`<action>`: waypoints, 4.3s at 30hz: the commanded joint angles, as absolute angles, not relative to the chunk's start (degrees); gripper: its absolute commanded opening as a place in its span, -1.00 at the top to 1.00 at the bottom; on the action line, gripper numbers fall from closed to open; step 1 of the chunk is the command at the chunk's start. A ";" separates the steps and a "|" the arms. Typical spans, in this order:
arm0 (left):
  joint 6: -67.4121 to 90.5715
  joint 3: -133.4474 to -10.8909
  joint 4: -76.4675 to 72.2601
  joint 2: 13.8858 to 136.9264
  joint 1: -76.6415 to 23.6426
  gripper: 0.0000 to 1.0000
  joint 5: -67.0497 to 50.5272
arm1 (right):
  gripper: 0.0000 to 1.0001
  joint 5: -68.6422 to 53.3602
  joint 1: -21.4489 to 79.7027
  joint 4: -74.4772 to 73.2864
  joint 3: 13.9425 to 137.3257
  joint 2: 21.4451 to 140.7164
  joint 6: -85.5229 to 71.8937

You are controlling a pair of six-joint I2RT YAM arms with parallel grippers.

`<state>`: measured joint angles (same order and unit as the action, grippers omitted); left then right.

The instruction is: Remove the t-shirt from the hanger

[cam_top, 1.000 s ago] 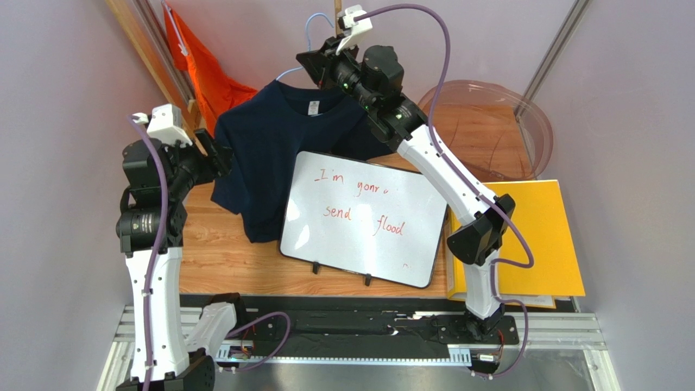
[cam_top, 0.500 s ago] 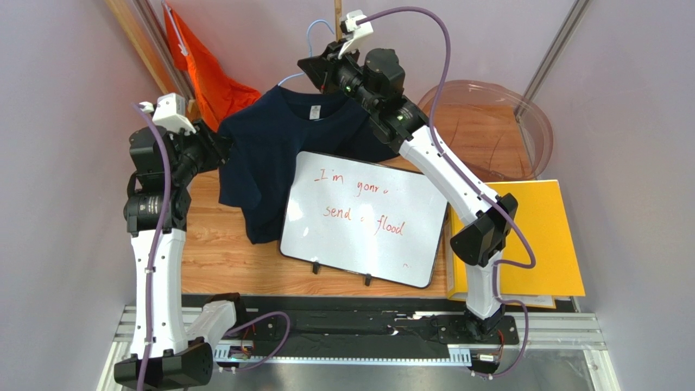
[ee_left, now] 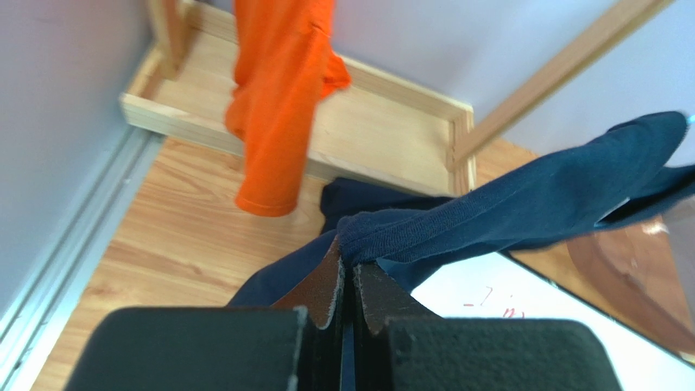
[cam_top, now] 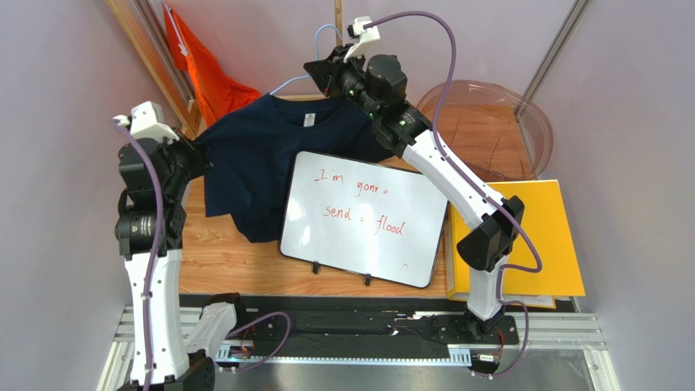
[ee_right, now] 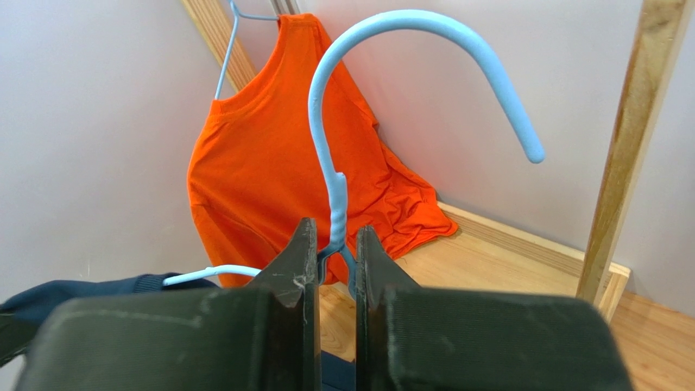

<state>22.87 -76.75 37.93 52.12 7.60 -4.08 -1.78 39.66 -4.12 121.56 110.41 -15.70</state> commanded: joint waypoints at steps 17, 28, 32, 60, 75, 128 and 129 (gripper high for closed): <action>23.64 -79.45 36.74 41.57 7.82 1.00 17.40 | 1.00 2.20 30.50 9.14 107.86 99.41 -29.00; 23.12 -79.63 36.65 42.45 7.74 1.00 15.13 | 1.00 -3.32 26.55 9.67 107.66 100.10 -41.91; 22.33 -79.63 35.51 43.24 7.82 1.00 11.96 | 1.00 -7.63 26.28 10.37 110.73 103.78 -49.98; 12.22 -94.31 43.24 63.81 7.82 1.00 18.11 | 1.00 -16.71 39.82 0.26 123.86 105.04 -43.43; 13.88 -93.34 45.96 69.17 7.91 -0.08 0.44 | 1.00 -14.76 38.50 -5.97 120.23 96.24 -33.23; 41.13 -65.66 7.74 56.43 -23.12 -0.03 -62.40 | 1.00 -43.68 38.23 -15.21 102.74 83.41 9.76; 41.13 -65.22 7.47 56.08 -23.12 -0.03 -62.40 | 1.00 -43.77 38.32 -15.12 103.18 83.58 9.76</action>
